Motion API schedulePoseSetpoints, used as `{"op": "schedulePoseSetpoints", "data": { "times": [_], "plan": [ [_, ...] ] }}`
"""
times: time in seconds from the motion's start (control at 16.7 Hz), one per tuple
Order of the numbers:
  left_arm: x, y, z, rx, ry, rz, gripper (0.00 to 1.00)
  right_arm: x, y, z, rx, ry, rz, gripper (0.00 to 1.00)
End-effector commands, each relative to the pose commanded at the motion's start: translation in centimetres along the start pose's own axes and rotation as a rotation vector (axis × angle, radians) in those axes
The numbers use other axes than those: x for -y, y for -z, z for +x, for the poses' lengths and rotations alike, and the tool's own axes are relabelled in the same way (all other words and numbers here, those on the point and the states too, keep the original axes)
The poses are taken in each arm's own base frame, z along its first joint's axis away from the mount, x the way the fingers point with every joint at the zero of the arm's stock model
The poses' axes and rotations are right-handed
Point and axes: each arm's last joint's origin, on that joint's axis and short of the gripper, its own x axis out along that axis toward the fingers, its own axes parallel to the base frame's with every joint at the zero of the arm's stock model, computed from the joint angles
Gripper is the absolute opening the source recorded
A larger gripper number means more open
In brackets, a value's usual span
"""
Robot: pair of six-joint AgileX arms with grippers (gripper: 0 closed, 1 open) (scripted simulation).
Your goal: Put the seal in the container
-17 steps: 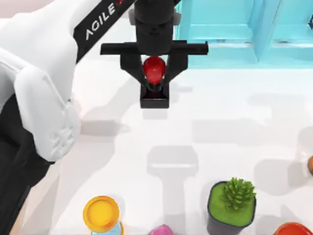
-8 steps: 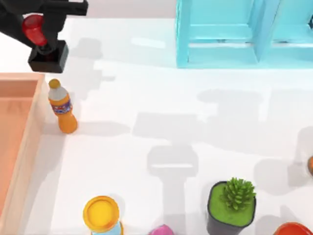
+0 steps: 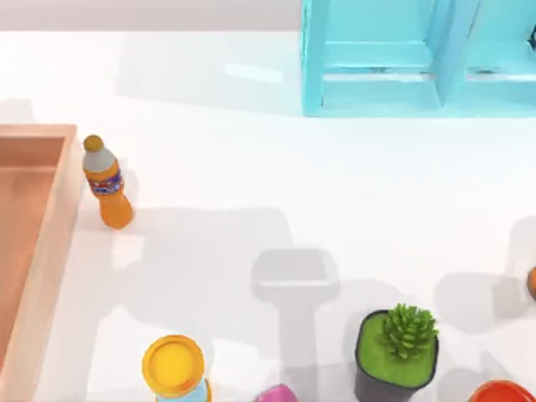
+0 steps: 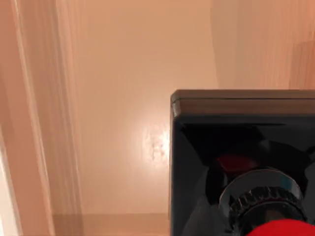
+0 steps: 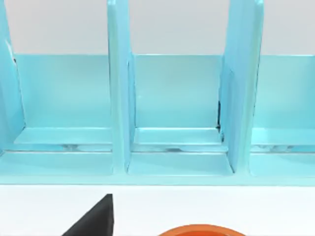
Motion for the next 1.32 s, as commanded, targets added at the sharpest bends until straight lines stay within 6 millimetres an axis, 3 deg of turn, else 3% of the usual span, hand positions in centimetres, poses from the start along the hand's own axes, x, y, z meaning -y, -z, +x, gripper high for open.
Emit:
{"op": "schedulePoseSetpoints", "data": {
  "times": [0.12,0.54,1.02,1.26,1.32],
  "plan": [
    [-1.3,0.7,0.9,-0.026,0.004,-0.016,0.00,0.0,0.0,0.0,0.000,0.000,0.000,1.00],
    [-1.3,0.6,1.5,-0.034,0.005,-0.011,0.00,0.0,0.0,0.0,0.000,0.000,0.000,1.00],
    [-1.4,0.9,7.4,-0.030,0.005,-0.018,0.00,0.0,0.0,0.0,0.000,0.000,0.000,1.00],
    [-1.4,0.9,7.5,-0.029,0.005,-0.018,0.00,0.0,0.0,0.0,0.000,0.000,0.000,1.00],
    [-1.4,0.9,7.5,-0.029,0.005,-0.018,0.08,0.0,0.0,0.0,0.000,0.000,0.000,1.00]
  ]
}}
